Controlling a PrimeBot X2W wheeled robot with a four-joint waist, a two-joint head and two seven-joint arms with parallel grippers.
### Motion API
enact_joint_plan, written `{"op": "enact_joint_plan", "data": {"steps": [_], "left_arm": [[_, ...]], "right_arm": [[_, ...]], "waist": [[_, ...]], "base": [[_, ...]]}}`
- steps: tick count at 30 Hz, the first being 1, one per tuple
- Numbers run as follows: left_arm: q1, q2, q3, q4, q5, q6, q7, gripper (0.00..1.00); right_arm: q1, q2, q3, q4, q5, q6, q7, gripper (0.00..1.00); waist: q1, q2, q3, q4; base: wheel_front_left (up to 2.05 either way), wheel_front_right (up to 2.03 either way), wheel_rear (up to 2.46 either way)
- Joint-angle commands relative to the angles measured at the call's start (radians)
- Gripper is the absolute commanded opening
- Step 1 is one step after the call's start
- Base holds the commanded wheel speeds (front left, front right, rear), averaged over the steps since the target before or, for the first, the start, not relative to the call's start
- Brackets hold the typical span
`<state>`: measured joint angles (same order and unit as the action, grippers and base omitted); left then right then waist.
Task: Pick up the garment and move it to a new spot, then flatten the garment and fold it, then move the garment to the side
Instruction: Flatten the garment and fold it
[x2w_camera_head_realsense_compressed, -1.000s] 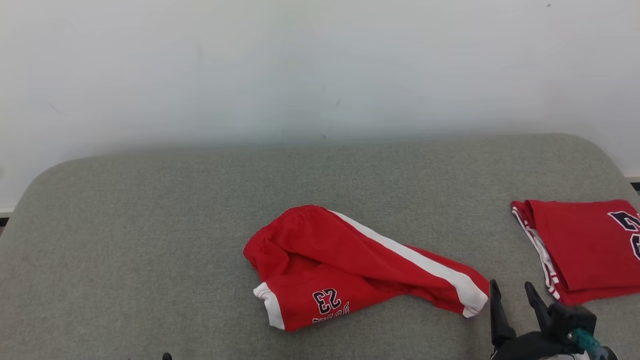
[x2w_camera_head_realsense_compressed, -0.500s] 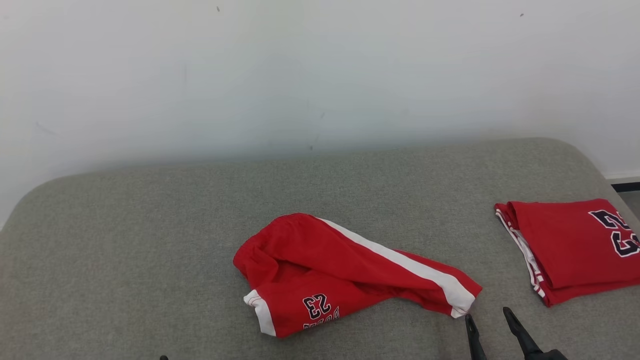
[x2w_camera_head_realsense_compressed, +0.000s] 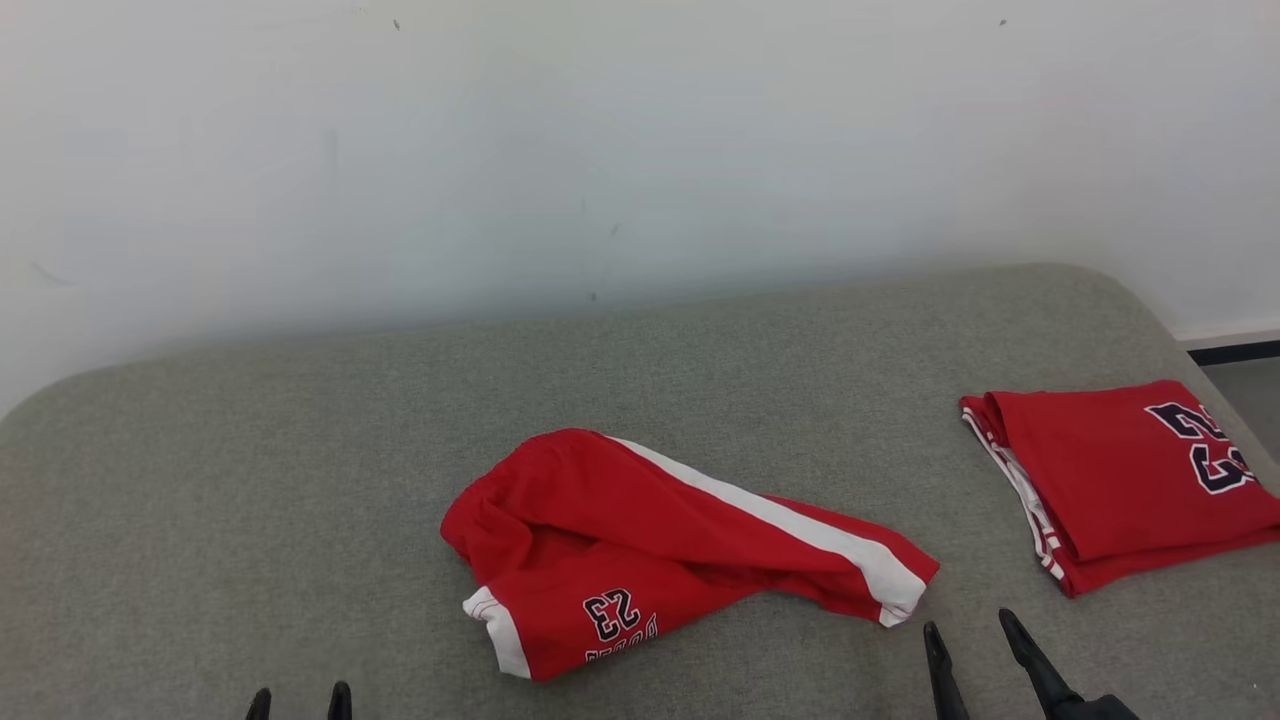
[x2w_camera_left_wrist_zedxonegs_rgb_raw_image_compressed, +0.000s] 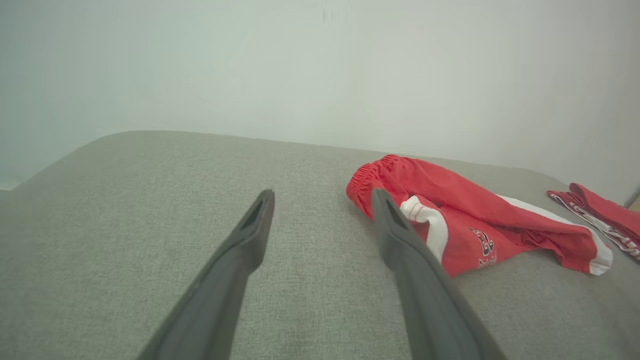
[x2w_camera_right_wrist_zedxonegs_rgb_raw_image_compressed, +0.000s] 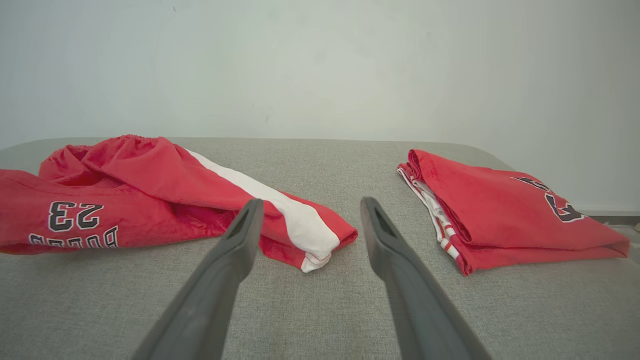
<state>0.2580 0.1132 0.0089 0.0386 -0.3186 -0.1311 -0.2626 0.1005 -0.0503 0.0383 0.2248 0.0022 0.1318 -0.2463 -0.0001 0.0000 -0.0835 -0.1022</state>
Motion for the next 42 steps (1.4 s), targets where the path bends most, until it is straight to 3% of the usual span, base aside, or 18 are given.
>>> {"op": "enact_joint_plan", "data": {"steps": [1, 6, 10, 18, 22, 32, 42], "left_arm": [[-0.040, 0.026, -0.018, 0.030, -0.009, 0.001, -0.002, 1.00], [-0.207, 0.100, -0.086, 0.162, -0.041, 0.001, 0.034, 1.00], [-0.370, 0.121, -0.110, 0.279, -0.065, 0.008, 0.200, 1.00], [-0.683, 0.097, -0.136, 0.423, -0.084, 0.075, 0.518, 1.00], [-0.790, 0.104, -0.146, 0.466, -0.084, 0.094, 0.625, 1.00], [-0.920, 0.131, -0.166, 0.565, -0.076, 0.125, 0.784, 1.00], [-0.982, 0.143, -0.216, 0.583, -0.053, 0.165, 0.979, 1.00]], "right_arm": [[-0.005, 0.000, 0.001, -0.001, 0.005, -0.003, 0.000, 1.00], [-0.011, 0.000, 0.008, -0.006, 0.013, -0.003, 0.002, 1.00], [-0.017, 0.000, 0.020, -0.014, 0.017, -0.003, 0.004, 1.00], [-0.046, 0.000, 0.090, -0.036, 0.016, -0.003, 0.018, 1.00], [-0.068, 0.000, 0.140, -0.039, 0.026, -0.003, 0.020, 1.00], [-0.077, 0.000, 0.183, -0.035, 0.051, -0.003, 0.012, 1.00], [-0.082, 0.000, 0.168, -0.048, 0.056, -0.003, 0.003, 1.00]], "waist": [[0.0001, 0.0000, 0.013, -0.015], [0.0001, 0.0000, 0.039, -0.052], [0.0001, 0.0000, 0.071, -0.092], [0.0001, 0.0000, 0.159, -0.184], [0.0001, 0.0000, 0.198, -0.232], [0.0001, 0.0000, 0.249, -0.303], [0.0001, 0.0000, 0.273, -0.305]], "base": [[0.00, 0.00, 0.00], [0.00, 0.00, 0.00], [0.00, 0.00, 0.00], [0.00, 0.00, 0.00], [0.00, 0.00, 0.00], [0.00, 0.00, 0.00], [0.00, 0.00, 0.00]]}}
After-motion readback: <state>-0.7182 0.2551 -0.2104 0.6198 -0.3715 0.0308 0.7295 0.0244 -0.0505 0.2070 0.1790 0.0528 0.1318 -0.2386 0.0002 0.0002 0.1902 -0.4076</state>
